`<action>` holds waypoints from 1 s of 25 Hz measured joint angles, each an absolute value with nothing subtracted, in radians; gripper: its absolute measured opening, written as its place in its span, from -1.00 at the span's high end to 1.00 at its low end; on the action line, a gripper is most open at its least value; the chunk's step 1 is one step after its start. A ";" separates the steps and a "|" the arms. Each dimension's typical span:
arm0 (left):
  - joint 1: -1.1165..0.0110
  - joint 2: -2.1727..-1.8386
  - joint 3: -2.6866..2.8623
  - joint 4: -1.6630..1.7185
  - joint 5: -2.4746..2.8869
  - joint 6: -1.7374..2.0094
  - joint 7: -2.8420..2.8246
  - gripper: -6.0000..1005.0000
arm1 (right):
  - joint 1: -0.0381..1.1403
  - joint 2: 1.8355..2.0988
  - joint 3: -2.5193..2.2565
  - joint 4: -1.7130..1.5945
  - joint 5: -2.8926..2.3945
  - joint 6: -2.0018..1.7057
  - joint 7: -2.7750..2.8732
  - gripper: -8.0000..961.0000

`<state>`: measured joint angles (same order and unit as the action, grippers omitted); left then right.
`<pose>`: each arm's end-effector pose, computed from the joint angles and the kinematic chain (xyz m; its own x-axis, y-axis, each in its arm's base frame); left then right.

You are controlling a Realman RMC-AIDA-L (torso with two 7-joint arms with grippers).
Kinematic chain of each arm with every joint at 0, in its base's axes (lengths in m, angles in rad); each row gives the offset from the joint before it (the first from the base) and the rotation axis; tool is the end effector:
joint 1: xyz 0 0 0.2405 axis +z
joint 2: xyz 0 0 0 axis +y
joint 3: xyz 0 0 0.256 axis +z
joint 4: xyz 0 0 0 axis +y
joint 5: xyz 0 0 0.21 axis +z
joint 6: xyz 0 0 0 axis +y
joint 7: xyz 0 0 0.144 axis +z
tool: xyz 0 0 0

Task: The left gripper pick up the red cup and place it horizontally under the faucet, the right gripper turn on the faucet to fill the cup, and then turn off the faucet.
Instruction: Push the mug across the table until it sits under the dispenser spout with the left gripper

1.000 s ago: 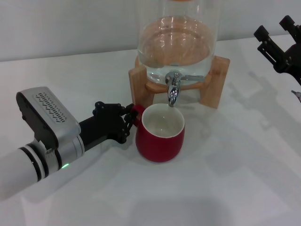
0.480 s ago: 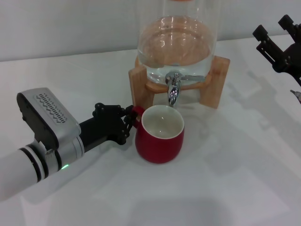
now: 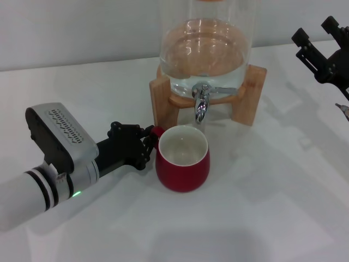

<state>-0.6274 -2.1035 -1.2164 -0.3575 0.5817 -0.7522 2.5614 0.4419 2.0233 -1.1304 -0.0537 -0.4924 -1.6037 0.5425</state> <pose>-0.2247 0.3567 -0.1245 0.9374 0.0217 0.3476 0.2092 -0.8331 -0.5121 0.3024 0.3129 0.0394 0.4894 0.2793 -0.8261 -0.7060 -0.4291 -0.5634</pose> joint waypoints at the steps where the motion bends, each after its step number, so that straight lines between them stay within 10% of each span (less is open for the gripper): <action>1: -0.627 -2.103 -1.216 -0.358 0.582 -0.752 2.561 0.72 | 0.442 2.023 -1.131 -0.054 -0.492 -1.604 0.542 -0.72; 25: -0.640 -2.099 -1.178 -0.371 0.589 -0.736 2.508 0.71 | 0.443 2.023 -1.141 -0.055 -0.492 -1.606 0.543 -0.72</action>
